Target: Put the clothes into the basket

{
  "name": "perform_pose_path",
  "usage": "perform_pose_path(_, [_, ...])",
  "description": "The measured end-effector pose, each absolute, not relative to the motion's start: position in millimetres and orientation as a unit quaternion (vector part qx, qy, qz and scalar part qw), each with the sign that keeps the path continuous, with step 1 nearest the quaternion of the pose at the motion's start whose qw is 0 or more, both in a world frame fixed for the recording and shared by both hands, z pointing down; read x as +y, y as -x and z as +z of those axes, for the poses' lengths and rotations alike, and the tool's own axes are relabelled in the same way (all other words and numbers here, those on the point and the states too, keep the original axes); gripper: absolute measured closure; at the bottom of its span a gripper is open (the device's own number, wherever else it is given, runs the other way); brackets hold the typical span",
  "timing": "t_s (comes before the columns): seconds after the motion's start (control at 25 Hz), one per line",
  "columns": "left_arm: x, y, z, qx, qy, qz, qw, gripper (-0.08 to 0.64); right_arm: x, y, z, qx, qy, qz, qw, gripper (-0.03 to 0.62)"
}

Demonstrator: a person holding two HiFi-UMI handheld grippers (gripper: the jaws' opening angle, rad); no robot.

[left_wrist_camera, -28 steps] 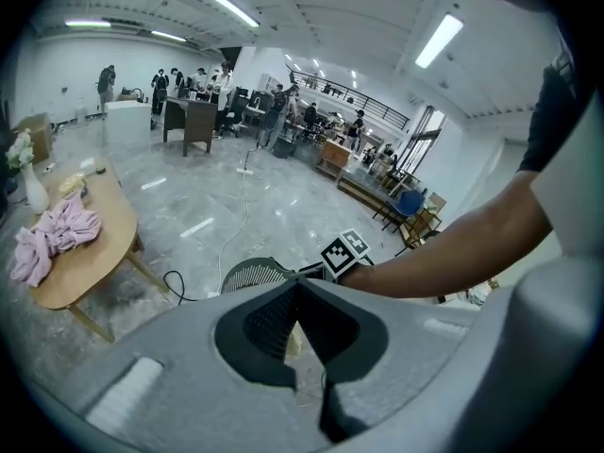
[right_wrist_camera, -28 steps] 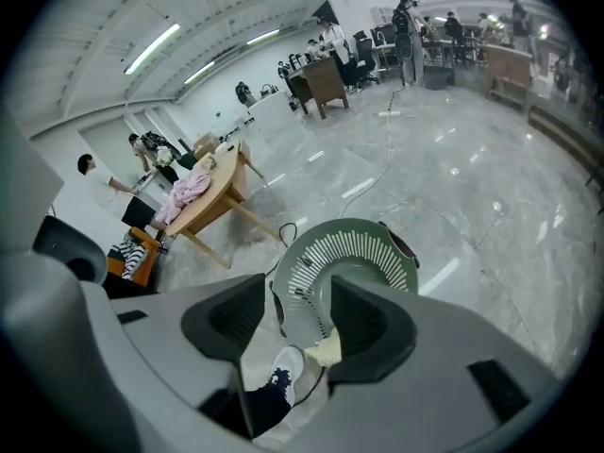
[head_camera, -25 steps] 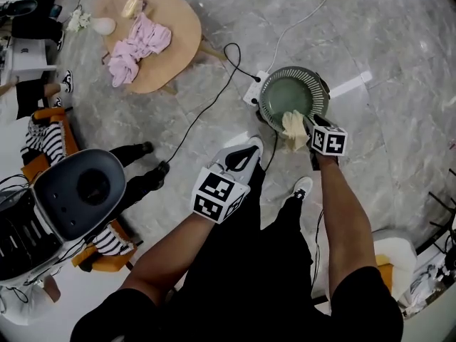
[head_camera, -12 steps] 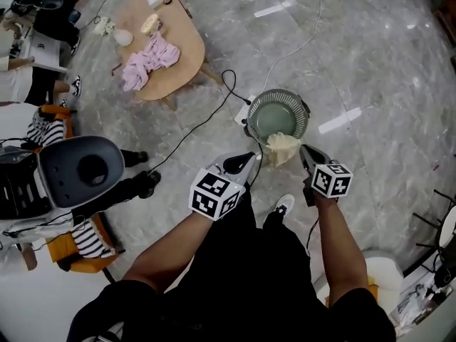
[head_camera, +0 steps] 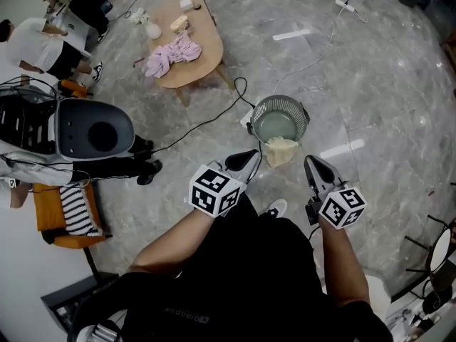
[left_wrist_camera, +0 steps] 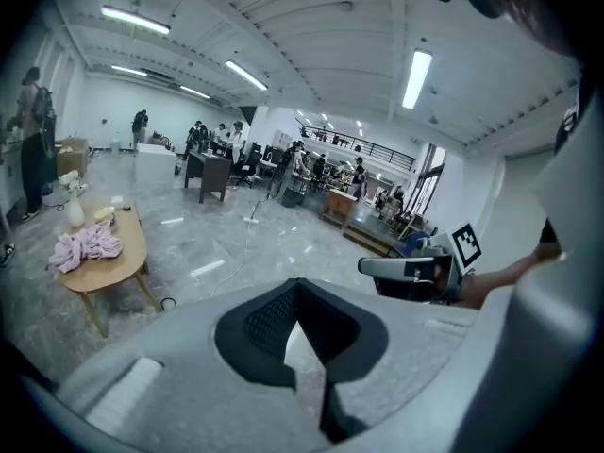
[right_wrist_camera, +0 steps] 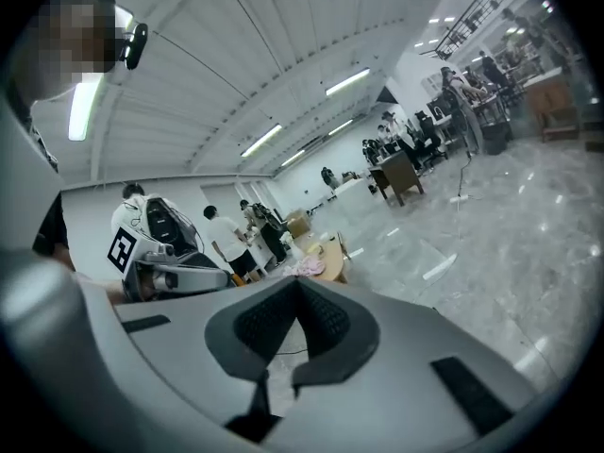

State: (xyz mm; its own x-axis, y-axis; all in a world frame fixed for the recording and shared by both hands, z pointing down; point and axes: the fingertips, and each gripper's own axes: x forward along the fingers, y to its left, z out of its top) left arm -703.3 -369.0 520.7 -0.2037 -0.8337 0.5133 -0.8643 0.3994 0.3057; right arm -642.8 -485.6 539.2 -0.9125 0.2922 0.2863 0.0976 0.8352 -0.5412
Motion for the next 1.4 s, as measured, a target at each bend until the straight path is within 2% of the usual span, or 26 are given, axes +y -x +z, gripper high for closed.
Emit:
perform_pose_path(0.24, [-354,677,497,-0.792,-0.536,0.018,0.293,0.560,-467,617,514,-0.935,0.131,0.284,0.168,0.577])
perform_pose_path(0.52, [-346,666,477,-0.784,-0.558,0.015,0.274,0.560,-427,601,494,-0.943,0.132,0.250,0.174,0.578])
perform_pose_path(0.8, [-314,662,464,-0.759,-0.594,0.023,0.266,0.560,-389,598,493,-0.945,0.090,0.250,0.192,0.578])
perform_pose_path(1.4, [-229,666,462,-0.701,-0.663,0.043,0.260,0.560,-294,596,478,-0.953,0.007,0.246,0.178,0.578])
